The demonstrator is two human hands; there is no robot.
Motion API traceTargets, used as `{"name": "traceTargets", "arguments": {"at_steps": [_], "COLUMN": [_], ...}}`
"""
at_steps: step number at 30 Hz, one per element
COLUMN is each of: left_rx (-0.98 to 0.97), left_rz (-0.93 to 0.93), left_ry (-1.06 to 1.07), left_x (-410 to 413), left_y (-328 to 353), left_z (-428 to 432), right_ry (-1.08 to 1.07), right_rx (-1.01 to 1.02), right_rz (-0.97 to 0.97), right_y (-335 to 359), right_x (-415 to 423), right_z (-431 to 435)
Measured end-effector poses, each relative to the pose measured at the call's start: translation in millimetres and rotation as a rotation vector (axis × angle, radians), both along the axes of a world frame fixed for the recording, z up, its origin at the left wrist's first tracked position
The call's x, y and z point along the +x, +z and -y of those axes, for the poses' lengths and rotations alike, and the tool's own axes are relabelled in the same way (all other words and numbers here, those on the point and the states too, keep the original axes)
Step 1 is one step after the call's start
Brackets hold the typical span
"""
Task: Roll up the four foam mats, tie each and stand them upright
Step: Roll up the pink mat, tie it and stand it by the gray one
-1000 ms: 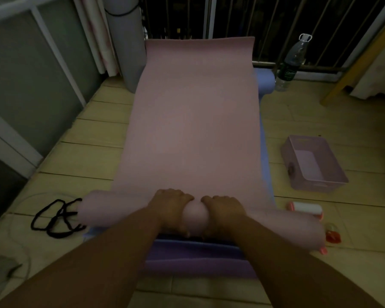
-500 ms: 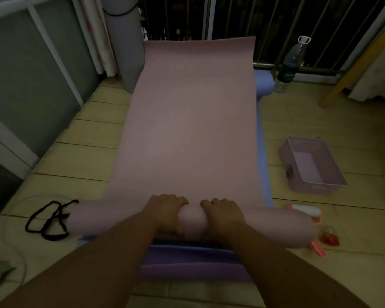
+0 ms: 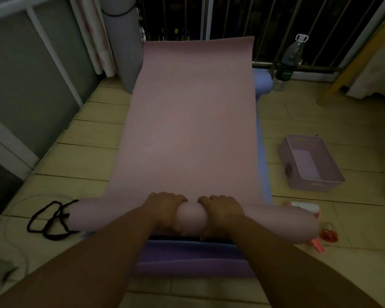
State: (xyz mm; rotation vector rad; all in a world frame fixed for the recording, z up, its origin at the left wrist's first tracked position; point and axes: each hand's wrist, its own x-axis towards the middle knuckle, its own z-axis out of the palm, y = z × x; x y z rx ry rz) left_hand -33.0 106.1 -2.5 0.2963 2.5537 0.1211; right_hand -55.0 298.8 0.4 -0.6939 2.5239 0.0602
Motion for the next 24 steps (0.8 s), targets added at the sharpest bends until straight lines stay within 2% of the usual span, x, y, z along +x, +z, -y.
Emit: {"name": "traceTargets", "arguments": {"at_steps": [4, 6, 11, 15, 20, 24], "left_rx": [-0.080, -0.058, 0.010, 0.027, -0.062, -0.051], "left_rz": [0.009, 0.008, 0.062, 0.048, -0.127, -0.063], "left_ry": [-0.087, -0.059, 0.047, 0.047, -0.072, -0.004], "left_x": [-2, -4, -6, -5, 2, -11], "left_y": [7, 7, 1, -2, -1, 0], "left_z": [-3, -4, 1, 1, -11, -8], "right_ry": [-0.073, -0.067, 0.038, 0.047, -0.095, 0.003], "right_rx": [-0.046, -0.057, -0.038, -0.003, -0.047, -0.093], "right_rz": [0.192, 0.208, -0.039, -0.060, 0.058, -0.140], "right_y": [3, 2, 1, -2, -7, -11], "right_x": [-8, -9, 2, 6, 0, 3], "right_z": [-6, -8, -10, -4, -4, -10]}}
